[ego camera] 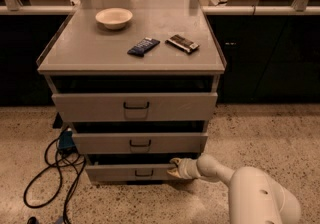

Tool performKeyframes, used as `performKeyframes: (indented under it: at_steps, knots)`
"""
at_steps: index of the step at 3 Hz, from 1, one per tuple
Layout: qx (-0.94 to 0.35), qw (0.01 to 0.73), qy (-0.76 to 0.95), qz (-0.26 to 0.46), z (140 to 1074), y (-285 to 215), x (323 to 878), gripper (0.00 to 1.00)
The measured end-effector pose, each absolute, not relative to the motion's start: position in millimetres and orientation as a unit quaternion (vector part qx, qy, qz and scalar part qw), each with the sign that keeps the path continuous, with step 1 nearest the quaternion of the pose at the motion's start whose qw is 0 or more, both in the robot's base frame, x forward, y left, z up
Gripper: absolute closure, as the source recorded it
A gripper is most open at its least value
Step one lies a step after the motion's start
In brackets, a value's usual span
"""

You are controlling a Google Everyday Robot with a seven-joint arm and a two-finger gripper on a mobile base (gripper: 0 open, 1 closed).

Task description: Open bottom drawer

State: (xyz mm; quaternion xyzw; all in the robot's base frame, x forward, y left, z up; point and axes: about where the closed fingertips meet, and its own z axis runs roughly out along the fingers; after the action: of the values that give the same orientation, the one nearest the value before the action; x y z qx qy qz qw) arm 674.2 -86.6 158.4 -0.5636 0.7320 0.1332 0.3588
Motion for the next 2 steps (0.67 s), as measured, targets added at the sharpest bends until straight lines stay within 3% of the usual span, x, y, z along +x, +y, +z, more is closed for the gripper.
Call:
performKeyframes:
  at_steps: [1,2]
  knots:
    - [-0.564,0.359,0.732,0.133,167.4,-86.8,674.2,1.0]
    - [-0.564,0.359,0.732,0.133,174.4,-86.8,674.2,1.0]
